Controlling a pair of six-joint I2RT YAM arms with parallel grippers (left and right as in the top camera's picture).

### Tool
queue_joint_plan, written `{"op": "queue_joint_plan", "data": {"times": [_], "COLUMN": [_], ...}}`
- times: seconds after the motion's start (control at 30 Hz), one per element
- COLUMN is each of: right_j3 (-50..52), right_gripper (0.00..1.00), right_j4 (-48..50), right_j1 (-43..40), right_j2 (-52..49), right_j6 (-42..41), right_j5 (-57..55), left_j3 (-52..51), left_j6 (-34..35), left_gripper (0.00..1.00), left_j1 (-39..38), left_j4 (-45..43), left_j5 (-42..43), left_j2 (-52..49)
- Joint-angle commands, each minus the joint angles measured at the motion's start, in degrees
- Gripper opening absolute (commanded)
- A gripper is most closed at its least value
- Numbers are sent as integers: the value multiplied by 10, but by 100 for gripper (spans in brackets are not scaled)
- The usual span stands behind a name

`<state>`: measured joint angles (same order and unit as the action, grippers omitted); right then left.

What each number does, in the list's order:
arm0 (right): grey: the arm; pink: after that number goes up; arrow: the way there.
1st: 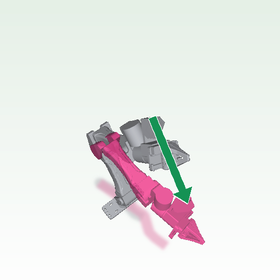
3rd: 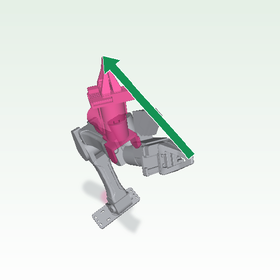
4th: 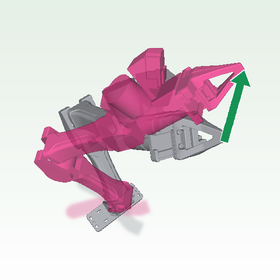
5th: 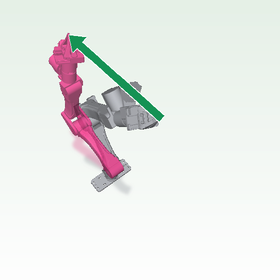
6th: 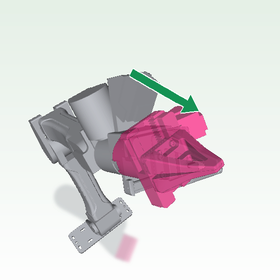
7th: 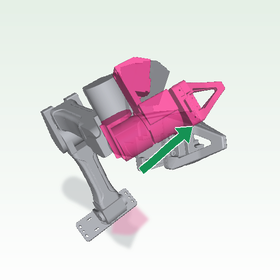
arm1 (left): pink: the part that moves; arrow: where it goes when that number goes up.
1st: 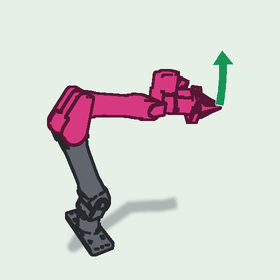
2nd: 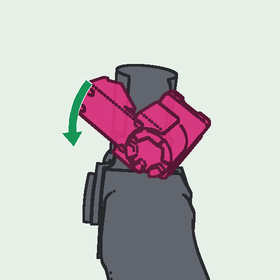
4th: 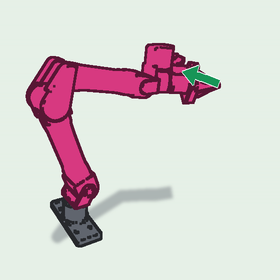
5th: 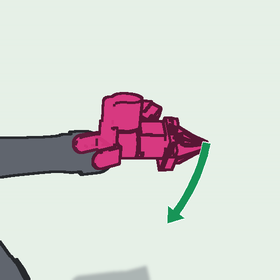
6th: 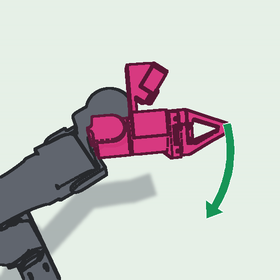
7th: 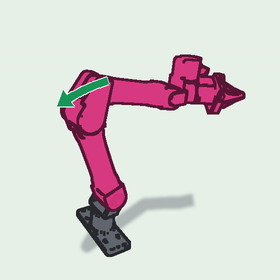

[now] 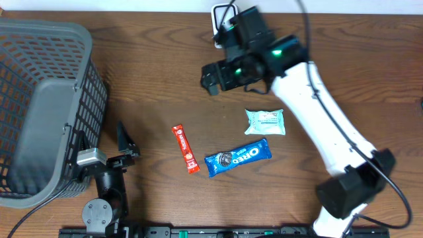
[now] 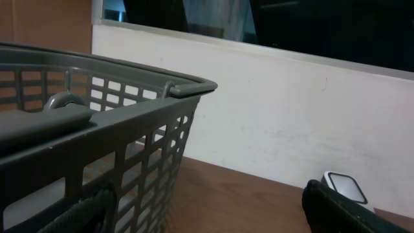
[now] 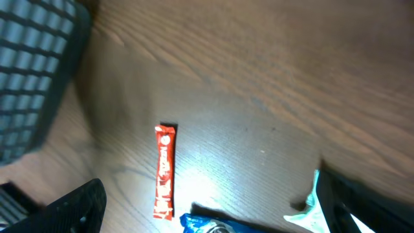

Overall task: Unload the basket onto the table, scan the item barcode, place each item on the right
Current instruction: 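Move the right gripper down onto the red Nescafe stick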

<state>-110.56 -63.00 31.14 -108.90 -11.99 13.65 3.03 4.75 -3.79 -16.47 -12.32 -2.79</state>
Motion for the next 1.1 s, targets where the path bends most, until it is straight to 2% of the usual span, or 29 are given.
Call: {"op": "queue_joint_plan", "data": {"times": [0.0,0.27,0.47,0.6,0.73,0.83,0.9,1.07], "right_j3": [1,1,2,9,28,61,106,170], "right_gripper": [99,99,99,99,99,99,99,99], "right_j4": [0,-27,-116,-115,-86,-43,13,113], "right_j1": [17,27,52,81,114,140,169,211], "right_j2": [-25,-66,-92,-94,-95,-95,-95,-95], "right_j6": [-20,-36,14,15,10,-25,-48,-48], "right_j5": [-28,-26,13,25,23,-11,-68,-122], "left_j3": [0,0,0,0,0,0,0,0], "left_j6": [5,5,5,5,5,5,5,5], "left_gripper": [92,92,92,92,92,92,92,92], "left_j1": [2,2,2,2,2,2,2,2], "left_j4": [0,0,0,0,0,0,0,0], "left_j5": [3,3,3,3,3,3,3,3], "left_j2": [4,4,4,4,4,4,4,4]}}
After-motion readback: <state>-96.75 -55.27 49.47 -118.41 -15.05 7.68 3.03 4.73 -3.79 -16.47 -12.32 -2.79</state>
